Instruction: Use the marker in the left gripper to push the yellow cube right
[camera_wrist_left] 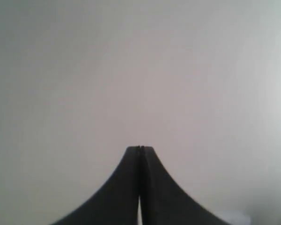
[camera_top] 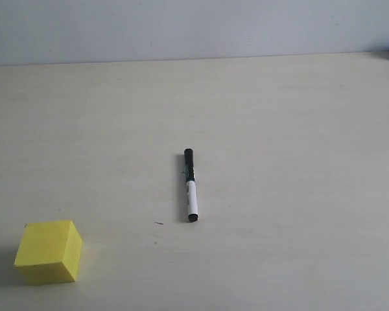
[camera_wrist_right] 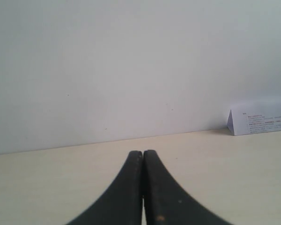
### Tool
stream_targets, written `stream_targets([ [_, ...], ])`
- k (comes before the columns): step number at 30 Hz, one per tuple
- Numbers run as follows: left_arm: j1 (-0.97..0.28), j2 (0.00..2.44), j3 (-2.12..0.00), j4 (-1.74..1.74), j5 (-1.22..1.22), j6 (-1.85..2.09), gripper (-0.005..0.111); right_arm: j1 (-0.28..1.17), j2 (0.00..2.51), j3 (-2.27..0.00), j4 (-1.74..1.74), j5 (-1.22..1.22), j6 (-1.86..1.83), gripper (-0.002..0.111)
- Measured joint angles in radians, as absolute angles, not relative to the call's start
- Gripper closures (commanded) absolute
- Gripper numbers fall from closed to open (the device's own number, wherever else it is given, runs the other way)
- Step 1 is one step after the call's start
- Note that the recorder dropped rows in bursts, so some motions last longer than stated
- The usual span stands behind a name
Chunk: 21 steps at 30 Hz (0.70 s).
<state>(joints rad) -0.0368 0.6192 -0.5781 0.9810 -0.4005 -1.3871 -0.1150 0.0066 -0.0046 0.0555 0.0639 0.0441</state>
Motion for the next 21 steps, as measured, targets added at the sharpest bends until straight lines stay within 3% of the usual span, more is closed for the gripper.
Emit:
stream_targets([
  [5,-0.073,0.956,-0.852,1.573,-0.522,-1.937,0.107,-0.115,0.007,-0.005,0.056,0.064,0.044,0.108],
  [9,-0.127,1.145,-0.988,1.708,-0.592,-2.023,0.107,-0.115,0.007,-0.005,0.056,0.064,0.044,0.108],
  [13,-0.2,1.232,-1.046,1.735,-0.569,-1.835,0.107,-0.115,0.007,-0.005,0.056,0.064,0.044,0.108],
  [18,-0.305,1.249,-1.026,1.75,-0.481,-1.27,0.107,-0.115,0.007,-0.005,0.056,0.064,0.044,0.108],
  [21,-0.395,1.265,-1.009,1.761,-0.134,-1.142,0.107,-0.115,0.007,-0.005,0.056,0.064,0.044,0.108],
])
